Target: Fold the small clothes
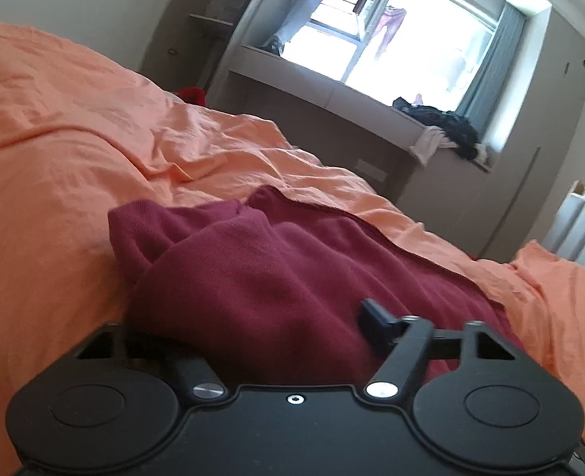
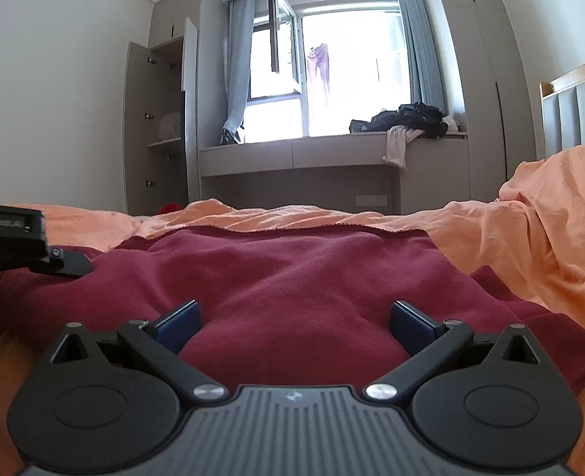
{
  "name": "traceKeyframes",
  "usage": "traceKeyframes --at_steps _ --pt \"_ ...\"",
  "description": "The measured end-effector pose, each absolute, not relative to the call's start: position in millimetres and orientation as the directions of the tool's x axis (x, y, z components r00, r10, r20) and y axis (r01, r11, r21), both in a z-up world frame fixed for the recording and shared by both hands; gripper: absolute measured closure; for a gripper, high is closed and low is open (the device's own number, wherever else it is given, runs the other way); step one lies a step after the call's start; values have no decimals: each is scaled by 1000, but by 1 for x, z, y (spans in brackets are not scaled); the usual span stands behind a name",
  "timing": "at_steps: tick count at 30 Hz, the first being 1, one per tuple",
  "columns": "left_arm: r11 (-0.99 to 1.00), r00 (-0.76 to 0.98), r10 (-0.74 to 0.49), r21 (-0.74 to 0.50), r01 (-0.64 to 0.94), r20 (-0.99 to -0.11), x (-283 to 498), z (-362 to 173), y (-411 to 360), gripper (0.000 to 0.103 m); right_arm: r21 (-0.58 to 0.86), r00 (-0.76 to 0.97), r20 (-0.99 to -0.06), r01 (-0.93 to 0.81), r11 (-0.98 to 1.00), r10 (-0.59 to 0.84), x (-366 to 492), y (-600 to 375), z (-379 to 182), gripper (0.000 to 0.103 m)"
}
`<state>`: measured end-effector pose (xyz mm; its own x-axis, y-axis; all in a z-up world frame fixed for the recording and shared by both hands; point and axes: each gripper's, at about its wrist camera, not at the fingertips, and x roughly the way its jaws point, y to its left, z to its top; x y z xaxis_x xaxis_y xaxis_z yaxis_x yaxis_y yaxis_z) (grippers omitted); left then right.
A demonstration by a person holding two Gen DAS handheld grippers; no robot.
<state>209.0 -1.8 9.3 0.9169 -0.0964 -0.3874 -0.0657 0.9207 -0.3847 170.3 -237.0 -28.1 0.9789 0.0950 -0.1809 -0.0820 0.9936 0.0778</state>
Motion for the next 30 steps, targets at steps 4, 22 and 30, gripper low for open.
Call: traceKeyframes --at_steps 4,22,30 --pt "949 926 -55 -307 -67 -373 215 22 -11 58 69 968 -221 -105 992 118 173 -239 -21 0" --pt "946 882 -310 -24 322 -355 230 101 -127 83 79 958 -286 3 997 20 151 -355 51 0" --pt "859 838 -382 184 478 -391 184 65 -190 83 92 956 -289 69 993 -40 145 -403 51 0"
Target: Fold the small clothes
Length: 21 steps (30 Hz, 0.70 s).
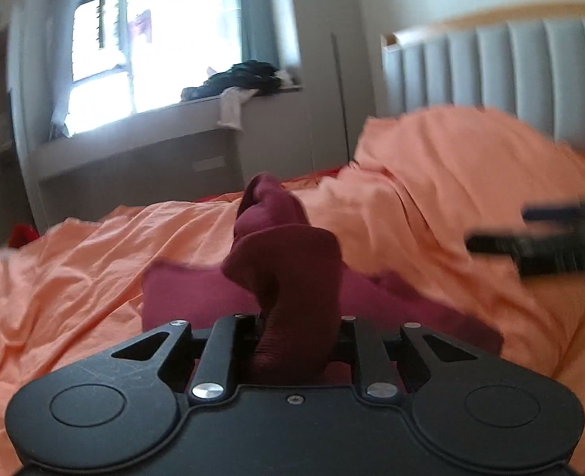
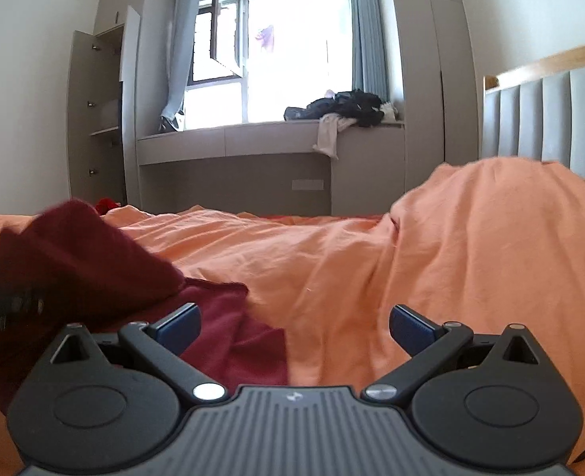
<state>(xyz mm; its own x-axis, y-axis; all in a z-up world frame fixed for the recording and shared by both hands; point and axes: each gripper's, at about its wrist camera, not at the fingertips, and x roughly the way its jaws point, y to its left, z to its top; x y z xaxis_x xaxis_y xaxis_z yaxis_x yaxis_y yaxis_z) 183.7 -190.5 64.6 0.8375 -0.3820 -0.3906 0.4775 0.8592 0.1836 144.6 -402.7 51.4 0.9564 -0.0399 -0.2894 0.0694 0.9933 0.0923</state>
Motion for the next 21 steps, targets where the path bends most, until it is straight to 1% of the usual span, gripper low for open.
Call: traceKeyframes --at_steps 2,3,4,5,6,7,8,10,12,15,19,21 --pt "840 851 -363 261 475 -380 172 53 -197 81 143 947 -322 59 988 -10 150 -413 48 0" --pt "831 856 -357 291 474 -374 168 48 -199 81 192 942 -336 52 980 16 153 -421 45 0" --pt "825 857 -358 304 476 -370 165 45 -200 75 244 938 -344 46 969 43 157 -428 44 0" --pt "821 856 -365 306 482 -367 162 43 -199 67 300 934 -349 34 953 76 160 -433 42 0" --pt "817 851 -378 302 492 -365 158 42 -198 63 359 930 -349 16 933 118 163 -440 39 0" --pt "813 845 -390 294 502 -365 156 41 -196 55 421 923 -347 -7 907 168 167 -447 36 0" --pt "812 842 -398 287 508 -365 154 41 -196 49 475 914 -343 -28 880 214 170 -450 32 0" --pt "810 841 -399 289 510 -365 149 40 -196 45 575 899 -312 -79 814 307 180 -455 25 0" --pt "808 847 -391 307 503 -359 145 40 -197 44 634 886 -272 -128 763 376 190 -455 21 0" --pt "804 858 -385 332 493 -340 140 41 -201 42 646 862 -218 -225 730 458 204 -447 20 0" --pt "802 873 -380 362 476 -307 127 41 -203 43 639 857 -212 -242 730 469 227 -431 20 0" --pt "784 875 -385 397 477 -292 118 38 -208 48 645 863 -218 -223 731 456 236 -425 18 0"
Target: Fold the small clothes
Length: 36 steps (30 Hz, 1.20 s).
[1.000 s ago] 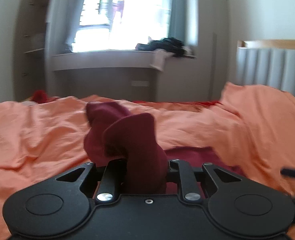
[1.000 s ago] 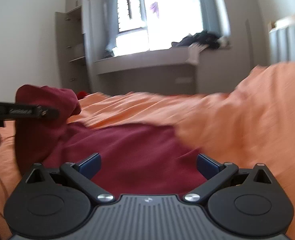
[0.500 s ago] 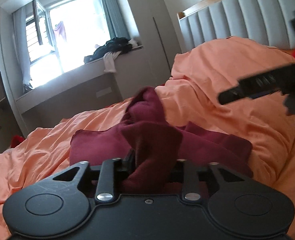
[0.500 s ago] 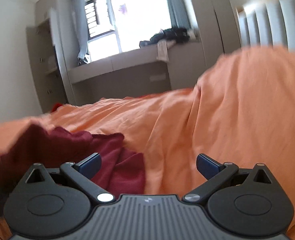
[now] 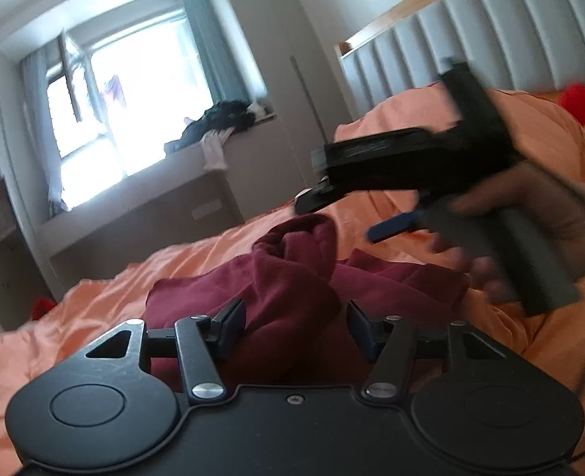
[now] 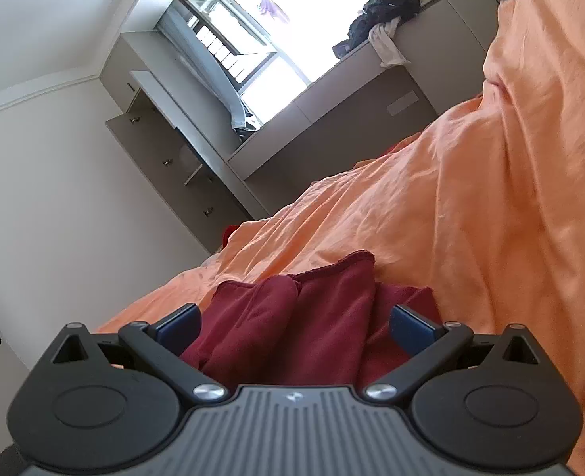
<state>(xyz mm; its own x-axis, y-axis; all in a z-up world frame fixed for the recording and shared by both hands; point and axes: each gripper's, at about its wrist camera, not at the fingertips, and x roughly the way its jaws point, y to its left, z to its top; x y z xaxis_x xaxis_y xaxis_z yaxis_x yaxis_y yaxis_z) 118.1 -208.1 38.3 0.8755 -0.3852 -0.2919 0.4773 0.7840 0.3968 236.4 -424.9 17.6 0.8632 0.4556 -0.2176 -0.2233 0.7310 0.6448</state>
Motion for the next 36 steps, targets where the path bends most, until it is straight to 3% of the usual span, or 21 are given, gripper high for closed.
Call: traceKeyframes --at_steps 2,8,10,11,13,16,25,36 --pt "767 888 -371 449 457 -270 111 34 -215 66 647 858 -221 -226 728 463 241 -422 17 0" --pt "757 898 -356 483 440 -260 105 26 -225 79 636 836 -240 -248 731 493 256 -406 13 25" --pt "761 896 -358 473 444 -264 105 26 -226 81 632 823 -254 -256 731 507 260 -402 11 46" --pt "763 896 -358 470 443 -264 105 26 -226 83 636 817 -260 -256 728 514 262 -400 10 51" --pt "770 894 -358 456 446 -269 107 28 -227 84 649 806 -259 -263 714 532 263 -399 7 77" --pt "776 893 -363 443 448 -267 107 29 -228 86 651 800 -248 -281 705 547 264 -398 8 94" --pt "769 876 -408 420 481 -256 109 35 -238 87 584 859 -151 -322 745 489 245 -411 36 97" --pt "740 826 -481 368 563 -295 108 27 -268 88 544 901 -190 -234 806 389 224 -446 38 97"
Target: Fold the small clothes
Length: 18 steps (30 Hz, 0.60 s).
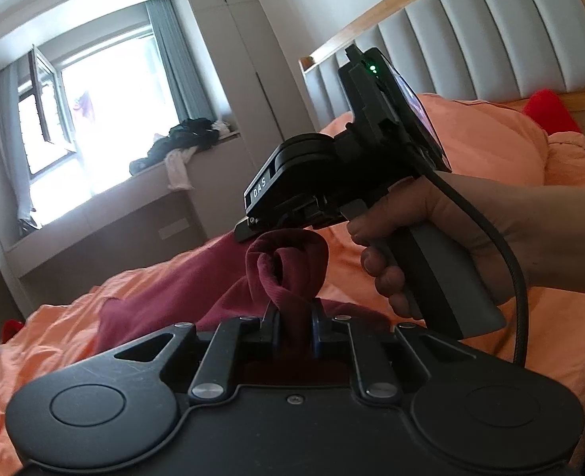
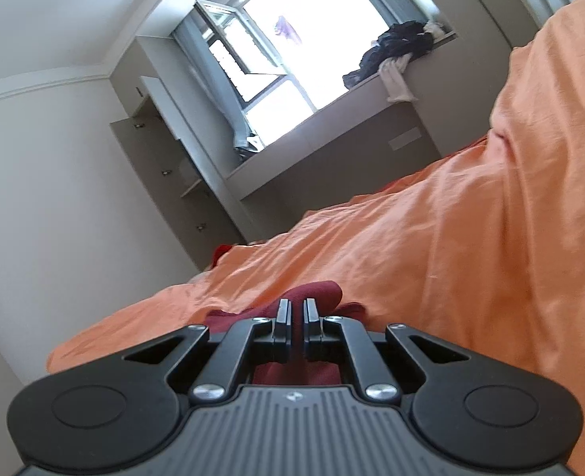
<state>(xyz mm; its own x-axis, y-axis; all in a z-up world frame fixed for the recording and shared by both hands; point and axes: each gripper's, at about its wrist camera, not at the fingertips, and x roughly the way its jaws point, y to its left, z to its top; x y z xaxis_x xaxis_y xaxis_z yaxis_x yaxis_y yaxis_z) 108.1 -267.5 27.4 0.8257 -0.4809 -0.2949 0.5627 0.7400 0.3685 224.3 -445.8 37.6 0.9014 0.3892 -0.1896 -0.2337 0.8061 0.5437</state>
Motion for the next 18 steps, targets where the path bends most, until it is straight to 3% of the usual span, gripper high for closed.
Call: traceKeyframes --at_steps 8,18 --pt "719 767 -529 289 632 -362 113 14 -273 88 525 897 -286 -147 838 337 212 -458 21 97" --pt "718 708 -554 180 673 -438 123 21 -263 79 526 893 -308 -130 841 330 216 -456 17 97"
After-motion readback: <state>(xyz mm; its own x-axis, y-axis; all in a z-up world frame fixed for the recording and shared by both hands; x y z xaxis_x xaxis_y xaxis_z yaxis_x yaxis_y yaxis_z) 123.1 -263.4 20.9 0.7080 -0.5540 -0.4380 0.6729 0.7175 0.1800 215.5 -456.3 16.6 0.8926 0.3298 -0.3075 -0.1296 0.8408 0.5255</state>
